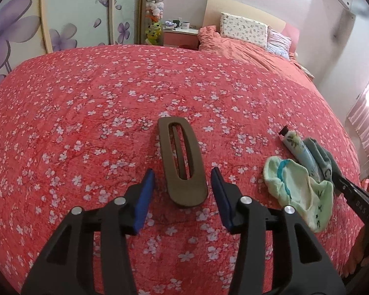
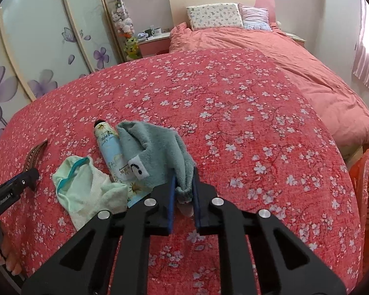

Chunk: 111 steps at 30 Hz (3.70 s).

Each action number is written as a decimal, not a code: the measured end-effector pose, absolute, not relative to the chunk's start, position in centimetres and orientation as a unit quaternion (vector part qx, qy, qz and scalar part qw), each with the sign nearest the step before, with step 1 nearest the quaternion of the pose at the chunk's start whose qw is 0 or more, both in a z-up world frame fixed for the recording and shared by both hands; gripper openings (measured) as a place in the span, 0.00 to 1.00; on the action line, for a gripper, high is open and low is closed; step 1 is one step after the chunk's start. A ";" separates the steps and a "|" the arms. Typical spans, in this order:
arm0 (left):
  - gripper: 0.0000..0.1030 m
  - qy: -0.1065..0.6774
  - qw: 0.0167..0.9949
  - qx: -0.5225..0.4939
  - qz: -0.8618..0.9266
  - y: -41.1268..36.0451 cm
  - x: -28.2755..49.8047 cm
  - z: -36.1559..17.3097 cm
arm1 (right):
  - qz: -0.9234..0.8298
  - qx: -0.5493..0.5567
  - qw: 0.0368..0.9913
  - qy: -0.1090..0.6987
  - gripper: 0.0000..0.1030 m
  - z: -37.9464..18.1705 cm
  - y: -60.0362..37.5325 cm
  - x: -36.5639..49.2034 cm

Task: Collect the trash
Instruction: 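Lift hair clip and grey-green cloth and carry both toward the orange basket, then hold both tools over the orange basket and open them to drop the items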

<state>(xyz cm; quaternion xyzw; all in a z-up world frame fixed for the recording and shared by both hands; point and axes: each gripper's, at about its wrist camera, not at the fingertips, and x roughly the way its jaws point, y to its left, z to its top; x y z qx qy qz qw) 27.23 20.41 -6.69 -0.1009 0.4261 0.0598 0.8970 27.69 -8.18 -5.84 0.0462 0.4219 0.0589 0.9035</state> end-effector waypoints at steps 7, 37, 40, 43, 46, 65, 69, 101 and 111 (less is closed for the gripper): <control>0.32 0.430 0.894 -0.103 0.069 20.5 27.8 -6.8 | 0.057 0.055 0.905 0.418 0.10 -5.9 -8.8 27.0; 0.37 0.443 0.889 -0.091 0.074 17.5 26.3 -6.7 | 0.033 0.088 0.922 0.375 0.09 -2.4 -14.3 22.7; 0.31 0.440 0.891 -0.092 0.066 18.0 26.8 -6.7 | 0.030 0.088 0.923 0.373 0.09 -2.2 -14.6 22.4; 0.31 0.433 0.895 -0.090 0.063 17.9 26.4 -6.2 | 0.027 0.086 0.925 0.368 0.09 -1.8 -14.9 21.9; 0.31 0.422 0.901 -0.085 0.057 17.4 25.5 -5.0 | 0.025 0.088 0.929 0.360 0.09 -1.1 -15.3 21.5; 0.31 0.334 0.940 -0.031 -0.054 5.3 20.0 5.7 | 0.004 0.127 0.955 0.269 0.09 4.8 -20.9 15.0; 0.31 0.319 0.943 -0.021 -0.094 1.9 18.5 6.9 | -0.017 0.143 0.958 0.246 0.09 5.5 -23.2 13.1; 0.31 0.359 0.871 0.027 -0.334 -25.2 17.8 1.7 | -0.185 0.233 0.934 0.200 0.09 1.3 -38.9 8.8; 0.47 0.411 0.855 0.034 -0.313 -28.2 21.2 -3.7 | -0.176 0.279 0.910 0.251 0.27 -2.2 -40.8 10.5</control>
